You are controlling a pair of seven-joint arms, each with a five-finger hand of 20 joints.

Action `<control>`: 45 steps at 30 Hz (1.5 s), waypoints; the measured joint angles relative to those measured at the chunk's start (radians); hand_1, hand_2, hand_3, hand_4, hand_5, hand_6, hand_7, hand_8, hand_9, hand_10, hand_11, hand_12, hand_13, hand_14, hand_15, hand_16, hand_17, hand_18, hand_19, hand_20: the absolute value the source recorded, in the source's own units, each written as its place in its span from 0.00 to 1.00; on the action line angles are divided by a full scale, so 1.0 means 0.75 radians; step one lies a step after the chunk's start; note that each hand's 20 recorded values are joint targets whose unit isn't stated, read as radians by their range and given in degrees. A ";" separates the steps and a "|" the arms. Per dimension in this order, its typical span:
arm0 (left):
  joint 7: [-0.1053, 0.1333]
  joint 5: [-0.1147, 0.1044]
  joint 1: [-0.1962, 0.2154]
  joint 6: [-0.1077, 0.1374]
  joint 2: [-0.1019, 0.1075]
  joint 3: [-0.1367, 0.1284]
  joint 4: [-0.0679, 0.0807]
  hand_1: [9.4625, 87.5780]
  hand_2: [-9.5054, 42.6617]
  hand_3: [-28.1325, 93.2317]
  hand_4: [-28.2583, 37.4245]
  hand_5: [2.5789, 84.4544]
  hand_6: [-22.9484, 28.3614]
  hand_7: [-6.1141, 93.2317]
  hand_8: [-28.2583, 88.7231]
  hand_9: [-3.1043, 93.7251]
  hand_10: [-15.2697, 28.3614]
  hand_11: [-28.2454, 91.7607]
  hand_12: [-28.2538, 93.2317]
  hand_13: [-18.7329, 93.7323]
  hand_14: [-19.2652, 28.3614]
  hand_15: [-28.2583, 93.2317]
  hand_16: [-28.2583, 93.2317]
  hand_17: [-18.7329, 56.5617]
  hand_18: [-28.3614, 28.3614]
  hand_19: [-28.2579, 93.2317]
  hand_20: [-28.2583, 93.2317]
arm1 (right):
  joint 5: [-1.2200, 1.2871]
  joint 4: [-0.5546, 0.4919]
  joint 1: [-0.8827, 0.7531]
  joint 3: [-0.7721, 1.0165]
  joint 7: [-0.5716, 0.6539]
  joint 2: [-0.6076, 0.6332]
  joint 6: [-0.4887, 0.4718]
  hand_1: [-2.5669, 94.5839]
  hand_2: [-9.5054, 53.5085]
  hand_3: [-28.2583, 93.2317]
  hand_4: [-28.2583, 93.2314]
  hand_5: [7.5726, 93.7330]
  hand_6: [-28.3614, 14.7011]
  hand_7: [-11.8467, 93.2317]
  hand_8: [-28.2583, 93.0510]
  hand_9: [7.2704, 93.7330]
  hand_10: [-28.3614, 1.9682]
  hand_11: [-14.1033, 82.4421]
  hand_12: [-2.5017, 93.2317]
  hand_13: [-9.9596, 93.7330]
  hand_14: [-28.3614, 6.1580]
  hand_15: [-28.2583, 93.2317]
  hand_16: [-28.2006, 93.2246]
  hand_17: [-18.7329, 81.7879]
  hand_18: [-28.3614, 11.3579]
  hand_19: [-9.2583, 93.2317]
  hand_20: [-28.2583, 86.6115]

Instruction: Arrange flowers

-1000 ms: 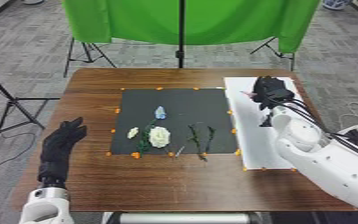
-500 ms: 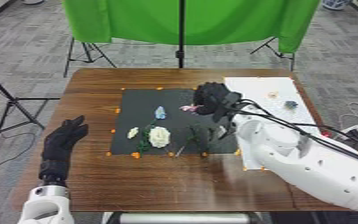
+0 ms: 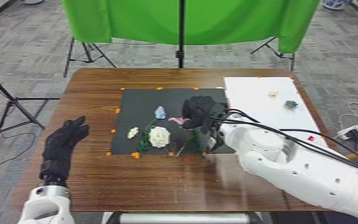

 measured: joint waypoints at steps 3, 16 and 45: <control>0.000 0.000 0.003 0.000 -0.001 0.000 0.000 0.15 0.32 0.74 0.00 0.54 0.54 0.18 0.19 0.49 0.68 0.39 0.33 0.43 0.78 0.44 0.23 0.24 0.74 0.34 0.40 | 0.000 0.003 0.003 -0.003 -0.005 -0.010 -0.020 0.53 0.00 0.73 0.08 0.74 0.69 0.27 0.25 0.84 0.60 0.32 0.29 0.95 0.76 0.72 0.52 0.83 0.46 1.00 0.73; -0.001 0.005 0.018 0.000 -0.009 -0.001 -0.005 0.15 0.32 0.74 0.00 0.54 0.54 0.18 0.20 0.49 0.68 0.39 0.33 0.43 0.78 0.44 0.24 0.24 0.74 0.34 0.40 | 0.012 -0.045 -0.110 0.208 0.025 -0.014 -0.154 0.44 0.00 0.76 0.09 0.68 0.67 0.26 0.16 0.79 0.54 0.34 0.24 0.93 0.71 0.71 0.52 0.80 0.43 1.00 0.71; -0.002 0.015 0.026 0.007 -0.014 0.002 -0.011 0.16 0.31 0.75 0.00 0.55 0.54 0.18 0.19 0.49 0.68 0.39 0.33 0.43 0.78 0.44 0.23 0.24 0.74 0.34 0.40 | -0.118 0.575 -0.264 0.626 0.600 0.055 -0.111 0.51 0.00 0.76 0.07 0.62 0.70 0.25 0.16 0.78 0.52 0.31 0.21 0.96 0.73 0.70 0.49 0.82 0.43 1.00 0.69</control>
